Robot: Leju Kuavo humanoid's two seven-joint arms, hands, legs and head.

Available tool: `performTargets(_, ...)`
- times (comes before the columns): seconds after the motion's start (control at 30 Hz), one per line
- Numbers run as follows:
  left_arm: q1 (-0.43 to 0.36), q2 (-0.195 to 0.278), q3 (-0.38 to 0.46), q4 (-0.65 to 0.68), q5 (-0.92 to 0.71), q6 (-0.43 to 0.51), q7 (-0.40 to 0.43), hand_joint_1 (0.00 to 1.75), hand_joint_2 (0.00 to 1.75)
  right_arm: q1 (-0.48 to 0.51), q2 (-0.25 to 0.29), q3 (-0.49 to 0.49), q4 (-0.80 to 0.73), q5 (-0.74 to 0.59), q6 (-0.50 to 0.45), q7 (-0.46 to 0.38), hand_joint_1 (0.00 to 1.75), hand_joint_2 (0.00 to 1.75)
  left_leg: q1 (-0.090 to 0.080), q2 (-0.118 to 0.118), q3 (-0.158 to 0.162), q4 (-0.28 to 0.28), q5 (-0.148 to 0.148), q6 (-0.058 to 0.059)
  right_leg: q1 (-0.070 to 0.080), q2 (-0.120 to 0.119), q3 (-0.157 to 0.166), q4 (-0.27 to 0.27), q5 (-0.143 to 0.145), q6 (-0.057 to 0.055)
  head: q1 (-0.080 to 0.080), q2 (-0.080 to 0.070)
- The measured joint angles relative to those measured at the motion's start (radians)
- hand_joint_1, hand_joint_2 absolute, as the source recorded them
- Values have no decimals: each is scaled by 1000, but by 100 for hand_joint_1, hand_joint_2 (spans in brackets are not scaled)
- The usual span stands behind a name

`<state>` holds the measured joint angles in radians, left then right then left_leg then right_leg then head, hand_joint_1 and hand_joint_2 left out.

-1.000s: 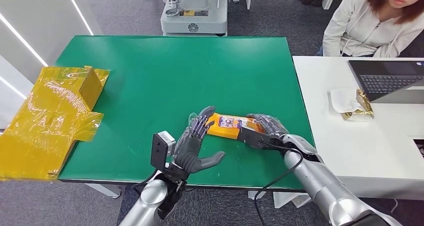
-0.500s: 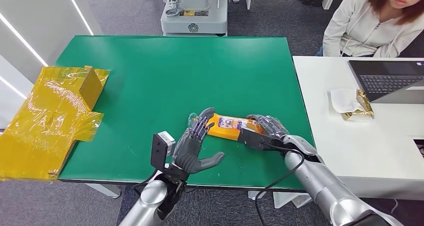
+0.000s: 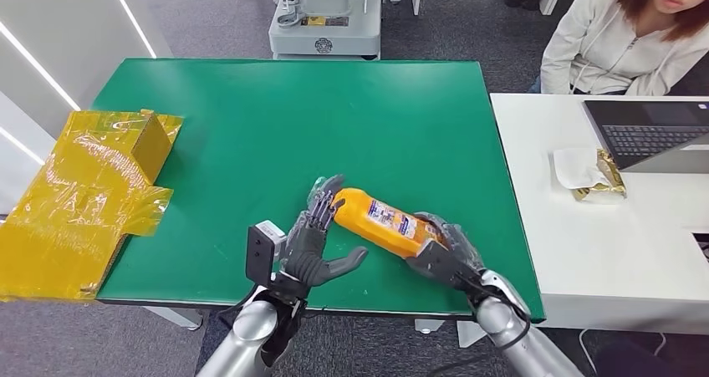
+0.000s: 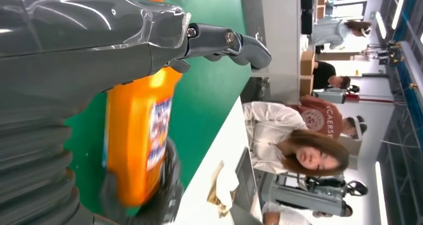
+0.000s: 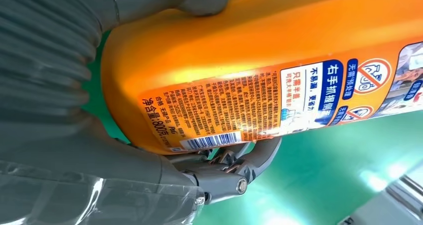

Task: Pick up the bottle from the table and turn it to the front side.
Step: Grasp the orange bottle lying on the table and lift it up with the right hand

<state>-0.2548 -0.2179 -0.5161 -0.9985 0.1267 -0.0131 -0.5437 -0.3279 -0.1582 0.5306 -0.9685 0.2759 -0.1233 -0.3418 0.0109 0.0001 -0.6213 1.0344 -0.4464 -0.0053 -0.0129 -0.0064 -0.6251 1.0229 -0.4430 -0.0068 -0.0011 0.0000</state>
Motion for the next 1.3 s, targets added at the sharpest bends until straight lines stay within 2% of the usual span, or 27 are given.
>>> performTargets(0.1, 0, 4, 2, 0, -2, 9, -1, 0, 175, 81, 13, -19, -83, -21, -23, -5, 175, 175, 0, 0, 0, 0, -1, -1, 0, 0, 0, 0, -1, 0, 0, 0)
performTargets(0.37, -1, 9, 2, -18, -48, 61, -20, 0, 175, 217, 55, -83, -229, -86, -34, -3, 175, 175, 0, 0, 0, 0, 0, -1, 0, 0, 0, 0, -1, 0, 0, 0)
performTargets(0.67, -2, 11, 2, -35, -58, 78, -26, 0, 175, 269, 70, -113, -293, -89, -37, -2, 175, 175, 0, 0, 0, 0, 0, -1, 0, 0, 0, 0, -1, 0, 0, 0)
performTargets(0.73, -2, 13, 4, -41, -71, 110, -43, 0, 175, 280, 73, -119, -301, -109, -32, -2, 175, 175, 0, 0, 0, 0, 0, -1, 0, 0, 0, 0, -1, 0, 0, 0)
performTargets(0.9, 0, 47, 43, -100, -157, 280, -104, 0, 175, 332, 90, -135, -327, -229, 10, -3, 175, 175, 0, 0, 0, -1, 0, -1, 0, 0, 0, 0, -1, -1, 0, 0)
performTargets(1.07, 12, 65, 78, -155, -159, 302, -108, 0, 175, 354, 110, -135, -336, -387, 25, -4, 175, 175, 0, 0, 0, -1, 0, -1, 0, 0, 0, 0, -1, -1, 0, 0)
performTargets(1.2, 23, 78, 104, -186, -177, 402, -142, 0, 175, 367, 117, -130, -341, -505, 45, -5, 175, 175, 0, 1, 0, -1, 0, -1, 0, 0, 0, 0, -1, -1, 0, 0)
performTargets(1.3, 29, 90, 116, -209, -185, 447, -151, 0, 175, 373, 119, -120, -346, -537, 49, -5, 175, 175, 0, 0, 0, -1, 0, -1, 0, 0, 0, 0, -1, -1, 0, 0)
